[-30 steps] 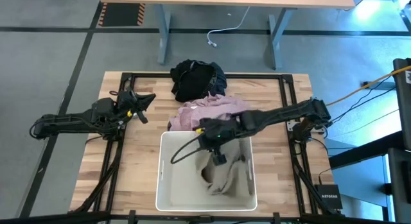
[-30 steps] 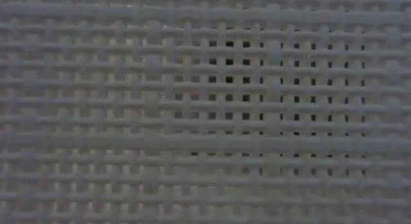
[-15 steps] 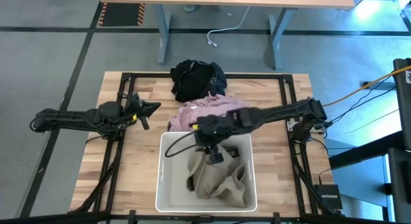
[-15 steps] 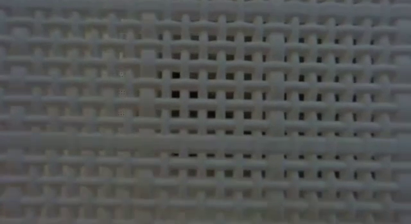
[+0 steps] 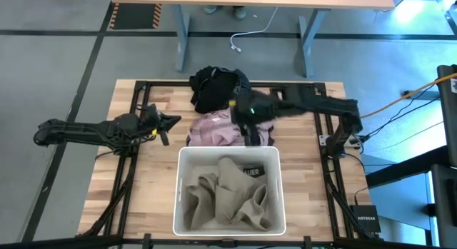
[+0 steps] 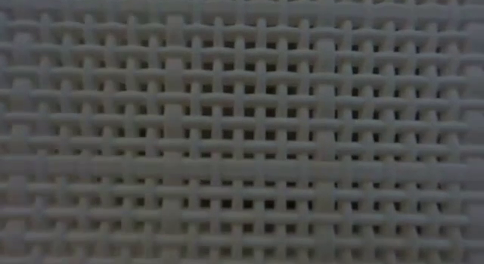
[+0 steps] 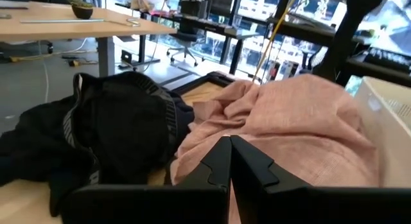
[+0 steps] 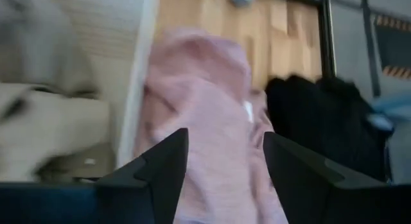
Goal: Sort clothes
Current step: Put the pink shirt into the white bin
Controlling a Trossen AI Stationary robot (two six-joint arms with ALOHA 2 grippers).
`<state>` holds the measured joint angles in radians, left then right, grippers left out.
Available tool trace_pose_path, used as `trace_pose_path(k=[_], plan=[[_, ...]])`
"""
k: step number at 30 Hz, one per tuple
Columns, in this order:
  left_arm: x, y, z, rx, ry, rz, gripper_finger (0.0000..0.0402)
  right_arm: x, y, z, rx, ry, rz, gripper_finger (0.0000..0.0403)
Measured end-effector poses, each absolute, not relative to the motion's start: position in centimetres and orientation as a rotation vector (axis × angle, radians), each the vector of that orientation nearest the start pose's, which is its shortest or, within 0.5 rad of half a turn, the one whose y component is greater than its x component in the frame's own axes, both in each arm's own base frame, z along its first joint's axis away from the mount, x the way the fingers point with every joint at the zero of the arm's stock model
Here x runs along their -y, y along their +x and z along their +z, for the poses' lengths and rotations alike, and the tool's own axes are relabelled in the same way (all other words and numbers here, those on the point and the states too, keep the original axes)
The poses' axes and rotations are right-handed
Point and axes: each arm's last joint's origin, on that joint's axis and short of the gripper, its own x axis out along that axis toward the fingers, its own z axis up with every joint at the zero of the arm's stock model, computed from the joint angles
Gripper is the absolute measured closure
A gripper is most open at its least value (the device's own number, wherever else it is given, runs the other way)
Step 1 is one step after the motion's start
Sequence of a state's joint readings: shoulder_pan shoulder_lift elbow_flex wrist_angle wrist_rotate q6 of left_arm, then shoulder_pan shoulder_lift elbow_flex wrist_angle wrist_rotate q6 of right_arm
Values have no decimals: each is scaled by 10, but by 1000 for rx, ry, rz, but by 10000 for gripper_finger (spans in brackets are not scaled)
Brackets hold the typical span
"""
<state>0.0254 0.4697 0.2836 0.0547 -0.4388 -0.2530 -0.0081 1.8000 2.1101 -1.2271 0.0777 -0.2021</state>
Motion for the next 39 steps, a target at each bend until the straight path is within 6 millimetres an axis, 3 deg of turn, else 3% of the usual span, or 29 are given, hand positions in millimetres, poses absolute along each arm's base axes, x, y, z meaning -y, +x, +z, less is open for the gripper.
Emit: trace_pose_path(k=[6, 12, 16, 20, 24, 26, 32, 39], plan=[[-16, 133, 221, -103, -216, 481, 401, 73, 358, 383, -994, -167, -79, 185], [-16, 136, 215, -151, -239, 491, 402, 139, 337, 384, -1000, -84, -217, 185], [-16, 137, 211, -181, -250, 497, 401, 160, 317, 382, -1033, 87, -173, 185], [-16, 138, 211, -188, -227, 494, 401, 143, 308, 388, -1020, 215, 24, 185], [-16, 139, 214, -161, -191, 500, 401, 107, 311, 394, -969, 154, 164, 185], [-17, 139, 217, -127, -183, 504, 402, 92, 316, 388, -947, 119, 207, 185], [-17, 140, 220, -97, -189, 502, 402, 58, 337, 338, -976, 46, 307, 185], [-17, 140, 221, -94, -190, 502, 401, 41, 349, 285, -984, -85, 231, 185]])
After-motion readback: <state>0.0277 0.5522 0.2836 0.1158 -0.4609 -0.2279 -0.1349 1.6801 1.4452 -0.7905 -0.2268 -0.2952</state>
